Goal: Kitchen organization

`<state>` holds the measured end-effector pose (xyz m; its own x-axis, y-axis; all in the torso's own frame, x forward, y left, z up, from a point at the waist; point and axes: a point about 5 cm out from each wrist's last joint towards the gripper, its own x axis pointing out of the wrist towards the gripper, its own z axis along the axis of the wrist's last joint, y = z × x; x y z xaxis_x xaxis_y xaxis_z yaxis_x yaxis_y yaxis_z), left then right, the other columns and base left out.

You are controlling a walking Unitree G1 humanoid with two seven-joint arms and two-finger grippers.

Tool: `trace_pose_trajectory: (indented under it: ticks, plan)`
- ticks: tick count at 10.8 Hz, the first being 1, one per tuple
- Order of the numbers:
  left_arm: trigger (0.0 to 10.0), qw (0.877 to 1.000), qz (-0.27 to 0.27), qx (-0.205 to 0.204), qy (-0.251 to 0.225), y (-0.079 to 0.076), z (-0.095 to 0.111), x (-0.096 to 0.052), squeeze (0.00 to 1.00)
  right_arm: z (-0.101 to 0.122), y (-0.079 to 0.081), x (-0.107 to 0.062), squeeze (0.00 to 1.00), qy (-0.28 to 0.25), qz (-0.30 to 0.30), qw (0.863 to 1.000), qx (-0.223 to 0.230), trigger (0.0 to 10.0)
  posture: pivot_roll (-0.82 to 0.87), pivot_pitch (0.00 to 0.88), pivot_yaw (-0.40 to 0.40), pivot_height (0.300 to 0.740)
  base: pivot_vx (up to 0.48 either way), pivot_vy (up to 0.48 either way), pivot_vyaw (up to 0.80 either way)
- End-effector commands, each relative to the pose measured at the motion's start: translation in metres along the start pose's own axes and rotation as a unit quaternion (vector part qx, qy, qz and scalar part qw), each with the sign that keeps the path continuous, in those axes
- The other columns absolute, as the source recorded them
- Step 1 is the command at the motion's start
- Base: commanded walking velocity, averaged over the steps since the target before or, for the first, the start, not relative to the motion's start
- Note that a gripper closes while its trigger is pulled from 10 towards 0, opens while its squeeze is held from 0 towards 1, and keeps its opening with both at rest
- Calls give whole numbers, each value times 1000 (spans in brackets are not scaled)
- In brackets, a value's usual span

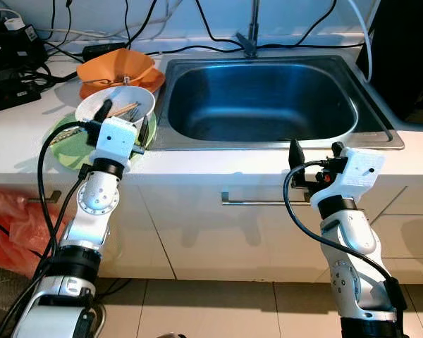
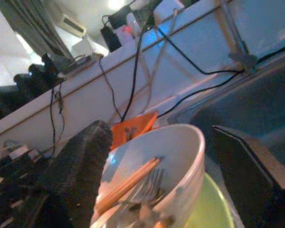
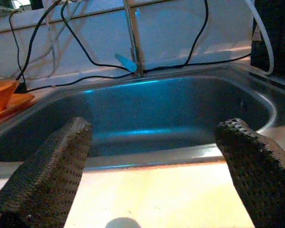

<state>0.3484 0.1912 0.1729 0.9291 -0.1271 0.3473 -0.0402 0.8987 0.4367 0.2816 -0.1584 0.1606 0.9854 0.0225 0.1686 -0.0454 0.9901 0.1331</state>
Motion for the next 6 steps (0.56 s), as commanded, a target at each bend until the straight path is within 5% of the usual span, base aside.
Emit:
trace_pose_trajectory:
  ticks: [1, 3, 4, 5, 6]
  plan:
    - [0, 1000, -4, -1, -6, 0, 1, 2, 0, 3, 1, -1, 271, -1, 0, 1000, 3, 10000, 0, 58, 89, 740, 0, 0, 0]
    - [0, 1000, -8, -4, -7, -1, 0, 2, 0, 3, 1, -2, 271, 0, -1, 1000, 3, 10000, -1, 58, 89, 740, 0, 0, 0]
    - [1412, 1000, -8, 0, -4, -2, -1, 2, 0, 3, 0, -2, 271, 0, 0, 1000, 3, 10000, -2, 59, 88, 740, 0, 0, 0]
    - [10000, 1000, -6, 4, -2, -2, -2, 2, 0, 2, 0, -2, 271, 1, 0, 1000, 2, 10000, -3, 59, 87, 740, 0, 0, 0]
    - [10000, 1000, -4, 7, -1, -2, -3, 2, 0, 2, 0, -2, 271, 2, 0, 1000, 2, 10000, -3, 59, 86, 740, 0, 0, 0]
